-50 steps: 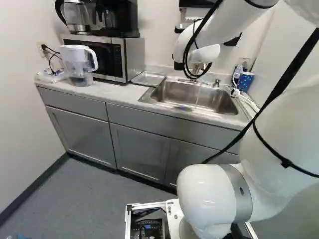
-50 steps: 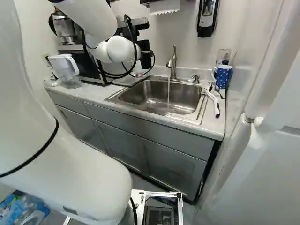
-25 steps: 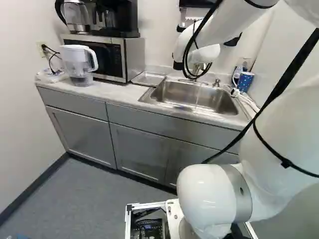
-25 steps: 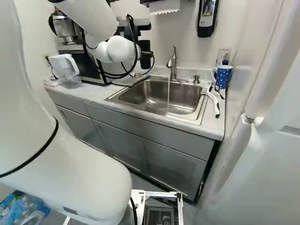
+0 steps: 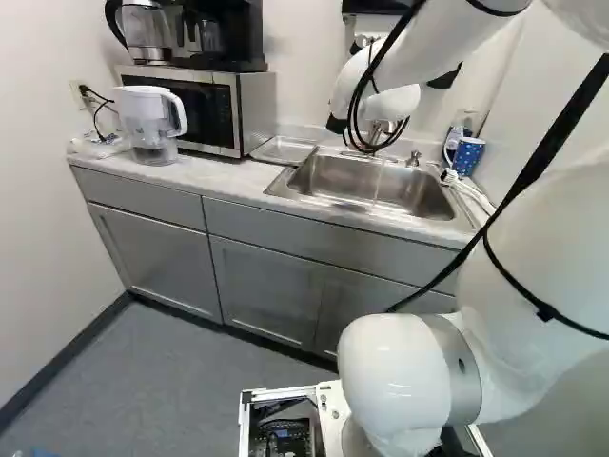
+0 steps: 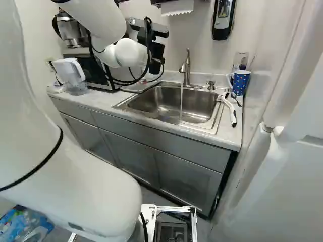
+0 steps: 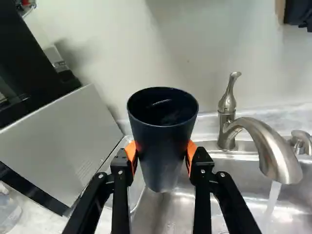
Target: Rinse the cup and place it in the tray
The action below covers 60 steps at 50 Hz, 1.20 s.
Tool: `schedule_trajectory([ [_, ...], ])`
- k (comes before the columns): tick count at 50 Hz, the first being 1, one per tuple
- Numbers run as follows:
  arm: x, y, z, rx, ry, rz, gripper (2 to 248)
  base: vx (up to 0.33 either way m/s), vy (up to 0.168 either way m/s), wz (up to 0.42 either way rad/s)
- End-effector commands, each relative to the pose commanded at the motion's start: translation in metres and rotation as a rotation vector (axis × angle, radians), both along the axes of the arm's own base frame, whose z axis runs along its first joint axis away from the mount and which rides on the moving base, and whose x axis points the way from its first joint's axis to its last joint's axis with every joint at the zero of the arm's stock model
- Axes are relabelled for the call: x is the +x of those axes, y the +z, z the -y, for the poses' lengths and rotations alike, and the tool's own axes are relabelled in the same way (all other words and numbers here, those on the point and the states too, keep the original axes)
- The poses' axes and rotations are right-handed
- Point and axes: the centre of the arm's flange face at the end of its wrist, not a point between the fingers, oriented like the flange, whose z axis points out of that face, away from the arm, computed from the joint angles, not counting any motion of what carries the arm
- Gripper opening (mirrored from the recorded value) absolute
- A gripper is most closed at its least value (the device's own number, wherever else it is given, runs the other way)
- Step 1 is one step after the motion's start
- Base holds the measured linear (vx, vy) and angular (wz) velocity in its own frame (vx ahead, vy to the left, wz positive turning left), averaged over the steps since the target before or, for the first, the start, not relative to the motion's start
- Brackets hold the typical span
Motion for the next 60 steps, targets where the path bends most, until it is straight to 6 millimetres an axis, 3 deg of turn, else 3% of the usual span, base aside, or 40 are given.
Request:
schedule_trajectory([
  [60,0.0000,0.0000,0.0000,0.618,-0.120,0.036,119,0.000,0.000,0.000],
])
